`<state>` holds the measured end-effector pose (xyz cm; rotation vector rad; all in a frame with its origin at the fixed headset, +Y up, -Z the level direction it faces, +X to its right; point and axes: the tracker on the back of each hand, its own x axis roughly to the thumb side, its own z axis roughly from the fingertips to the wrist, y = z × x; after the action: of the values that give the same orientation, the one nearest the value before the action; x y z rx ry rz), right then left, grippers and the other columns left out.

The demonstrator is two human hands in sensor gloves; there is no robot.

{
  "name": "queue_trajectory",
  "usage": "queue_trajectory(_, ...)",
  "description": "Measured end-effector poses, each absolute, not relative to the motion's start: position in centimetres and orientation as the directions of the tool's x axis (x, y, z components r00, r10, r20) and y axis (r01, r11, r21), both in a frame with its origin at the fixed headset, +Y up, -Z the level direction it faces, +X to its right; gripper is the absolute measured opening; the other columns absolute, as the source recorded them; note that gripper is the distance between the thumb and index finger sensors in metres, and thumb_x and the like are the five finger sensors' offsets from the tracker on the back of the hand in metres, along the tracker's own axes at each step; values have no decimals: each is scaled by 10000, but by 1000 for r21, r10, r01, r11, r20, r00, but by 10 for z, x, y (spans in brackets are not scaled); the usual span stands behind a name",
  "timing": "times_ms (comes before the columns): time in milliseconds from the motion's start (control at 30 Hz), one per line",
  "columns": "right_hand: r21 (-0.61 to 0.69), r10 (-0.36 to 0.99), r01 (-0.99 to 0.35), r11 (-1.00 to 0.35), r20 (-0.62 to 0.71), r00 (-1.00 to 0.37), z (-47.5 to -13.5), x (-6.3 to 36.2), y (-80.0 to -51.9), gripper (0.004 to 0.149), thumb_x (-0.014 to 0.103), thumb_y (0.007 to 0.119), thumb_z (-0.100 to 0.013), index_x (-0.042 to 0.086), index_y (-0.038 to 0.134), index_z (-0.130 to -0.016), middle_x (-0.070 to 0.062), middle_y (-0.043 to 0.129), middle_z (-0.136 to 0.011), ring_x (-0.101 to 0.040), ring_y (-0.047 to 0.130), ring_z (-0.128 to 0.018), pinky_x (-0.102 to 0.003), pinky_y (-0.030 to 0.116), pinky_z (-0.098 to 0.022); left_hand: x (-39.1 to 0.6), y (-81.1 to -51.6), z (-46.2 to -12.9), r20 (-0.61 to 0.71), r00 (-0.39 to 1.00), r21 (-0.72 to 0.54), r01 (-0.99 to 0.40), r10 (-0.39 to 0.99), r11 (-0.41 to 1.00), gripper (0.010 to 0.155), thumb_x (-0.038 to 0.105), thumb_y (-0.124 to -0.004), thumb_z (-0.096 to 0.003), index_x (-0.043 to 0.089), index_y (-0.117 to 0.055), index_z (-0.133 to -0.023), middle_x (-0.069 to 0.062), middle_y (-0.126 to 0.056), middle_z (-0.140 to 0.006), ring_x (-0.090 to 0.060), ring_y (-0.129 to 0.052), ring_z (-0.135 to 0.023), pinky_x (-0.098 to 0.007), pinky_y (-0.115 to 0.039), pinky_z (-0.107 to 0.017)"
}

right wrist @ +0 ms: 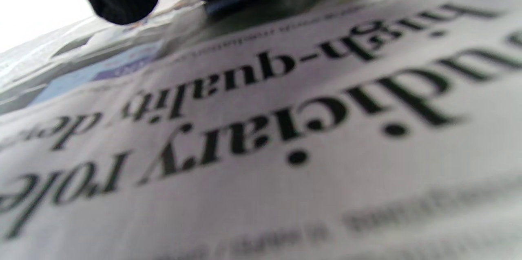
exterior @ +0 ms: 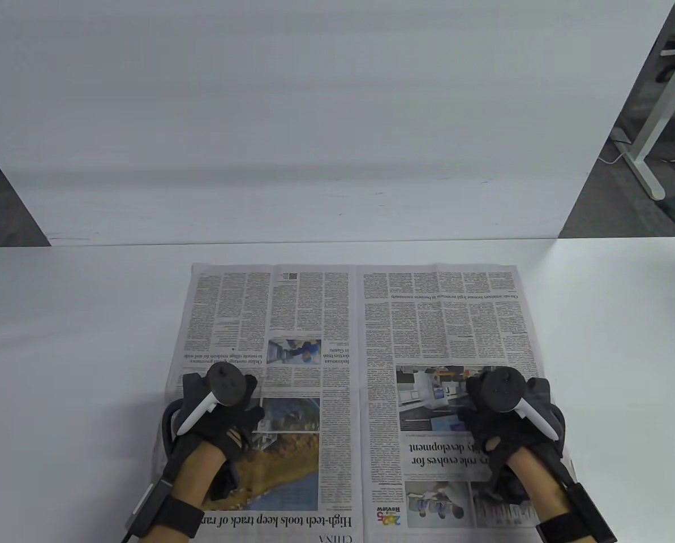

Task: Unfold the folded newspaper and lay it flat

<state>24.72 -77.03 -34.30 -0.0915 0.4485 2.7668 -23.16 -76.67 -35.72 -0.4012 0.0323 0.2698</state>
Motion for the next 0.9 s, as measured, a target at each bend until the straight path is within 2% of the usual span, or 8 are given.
queue_trajectory(267,269,281,-274,-923,-11,-960,-335,197,-753,732,521,711,-482,265,390,-1089,-140,239,-1192,-544,180,-1028,-815,272,-604,-186,-745,-349,58,968,-328,-211,243,921,719,506,-684,-483,324,-360,-1099,-105,-177,-1172,-563,-148,-1034,-710,-288,-735)
queue_trajectory(500,317,308,-267,-910,86,-947,-332,138,-764,726,527,705,-479,311,369,-1086,-91,190,-1197,-532,136,-1032,-820,265,-609,-132,-761,-341,204,953,-366,-136,222,921,735,551,-666,-477,354,-326,-1098,-101,-145,-1170,-594,-146,-1018,-730,-303,-721)
queue_trajectory(700,388,285,-218,-895,125,-950,-328,124,-780,685,556,693,-479,377,401,-1072,-65,210,-1201,-529,134,-1028,-829,260,-587,-119,-773,-339,222,959,-430,-68,178,900,728,577,-660,-476,382,-325,-1093,-89,-136,-1173,-607,-138,-1011,-758,-290,-701)
queue_trajectory(900,409,244,-174,-896,124,-962,-328,124,-785,690,576,665,-484,394,338,-1065,-57,150,-1192,-510,82,-1019,-828,222,-571,-120,-779,-338,211,967,-461,-31,143,887,729,580,-642,-485,418,-244,-1074,-51,-64,-1161,-584,-63,-1000,-750,-234,-694)
